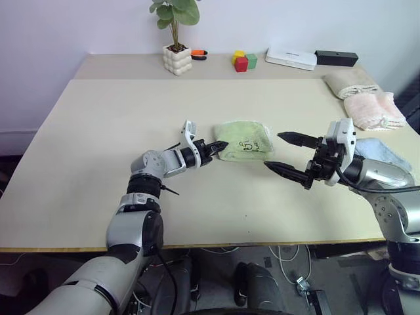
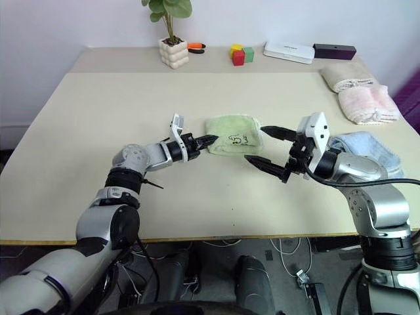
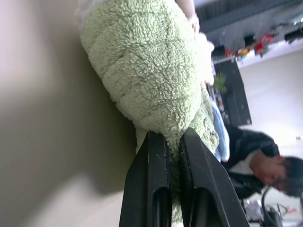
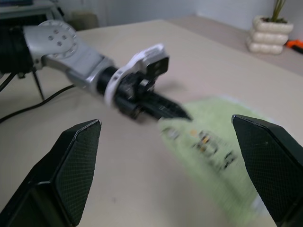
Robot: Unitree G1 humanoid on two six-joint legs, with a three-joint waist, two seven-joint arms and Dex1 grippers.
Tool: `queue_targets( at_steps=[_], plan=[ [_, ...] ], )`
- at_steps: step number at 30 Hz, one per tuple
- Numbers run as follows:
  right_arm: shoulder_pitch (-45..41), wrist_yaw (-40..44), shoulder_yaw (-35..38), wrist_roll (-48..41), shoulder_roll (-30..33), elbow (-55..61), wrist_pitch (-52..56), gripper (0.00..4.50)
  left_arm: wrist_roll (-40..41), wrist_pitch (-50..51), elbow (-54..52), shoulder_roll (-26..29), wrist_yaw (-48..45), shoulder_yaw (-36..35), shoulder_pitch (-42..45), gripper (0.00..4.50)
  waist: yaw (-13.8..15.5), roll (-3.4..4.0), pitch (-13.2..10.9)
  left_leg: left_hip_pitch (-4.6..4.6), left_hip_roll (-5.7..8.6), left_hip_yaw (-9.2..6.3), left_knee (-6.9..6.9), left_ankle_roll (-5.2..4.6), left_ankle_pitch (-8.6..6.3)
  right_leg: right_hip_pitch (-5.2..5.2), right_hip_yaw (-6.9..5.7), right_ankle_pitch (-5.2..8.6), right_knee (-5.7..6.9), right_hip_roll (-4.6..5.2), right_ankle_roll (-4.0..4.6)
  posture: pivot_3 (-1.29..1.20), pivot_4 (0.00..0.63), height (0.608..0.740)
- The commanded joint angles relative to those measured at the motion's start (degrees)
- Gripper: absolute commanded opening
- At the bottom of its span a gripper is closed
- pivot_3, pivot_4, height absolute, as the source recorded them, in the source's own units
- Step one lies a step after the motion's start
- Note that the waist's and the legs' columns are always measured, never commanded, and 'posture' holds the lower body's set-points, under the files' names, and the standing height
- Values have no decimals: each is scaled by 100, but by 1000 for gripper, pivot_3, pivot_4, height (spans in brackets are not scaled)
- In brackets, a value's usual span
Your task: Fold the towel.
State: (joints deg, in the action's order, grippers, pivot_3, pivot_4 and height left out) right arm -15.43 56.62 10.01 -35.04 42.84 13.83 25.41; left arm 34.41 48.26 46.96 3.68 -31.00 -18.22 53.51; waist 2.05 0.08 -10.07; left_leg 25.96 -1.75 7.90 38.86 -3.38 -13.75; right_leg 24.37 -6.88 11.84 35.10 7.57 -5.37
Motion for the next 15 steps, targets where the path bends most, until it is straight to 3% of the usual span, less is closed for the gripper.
queue_targets(
  at_steps=[1,5,11,15],
  plan=[
    [-1,108,323,-100,135,138,-132,4500,61,-765,-215,212,367,-466,-94,31,-43,-1,0,8,-1,1,1,0,0,-2,1,-1,1,0,0,0,150,740],
    [-75,152,242,-123,51,103,-138,4500,110,-1613,-774,461,867,-940,-495,31,-190,-1,-3,36,-8,2,0,-9,7,25,0,-13,8,1,-20,0,150,740],
    [-328,245,14,-7,-93,-153,-220,4500,4,-3086,-1490,684,1992,-1761,-1268,31,-183,-1,-4,40,-6,3,3,-13,7,27,-2,-12,10,-4,-20,0,150,740],
    [-602,380,-163,114,-176,-461,-328,4500,45,-3782,-2059,471,3034,-2183,-1778,31,-165,-2,-4,41,-3,3,12,-12,-5,23,-1,-12,7,4,-18,0,150,740]
  ],
)
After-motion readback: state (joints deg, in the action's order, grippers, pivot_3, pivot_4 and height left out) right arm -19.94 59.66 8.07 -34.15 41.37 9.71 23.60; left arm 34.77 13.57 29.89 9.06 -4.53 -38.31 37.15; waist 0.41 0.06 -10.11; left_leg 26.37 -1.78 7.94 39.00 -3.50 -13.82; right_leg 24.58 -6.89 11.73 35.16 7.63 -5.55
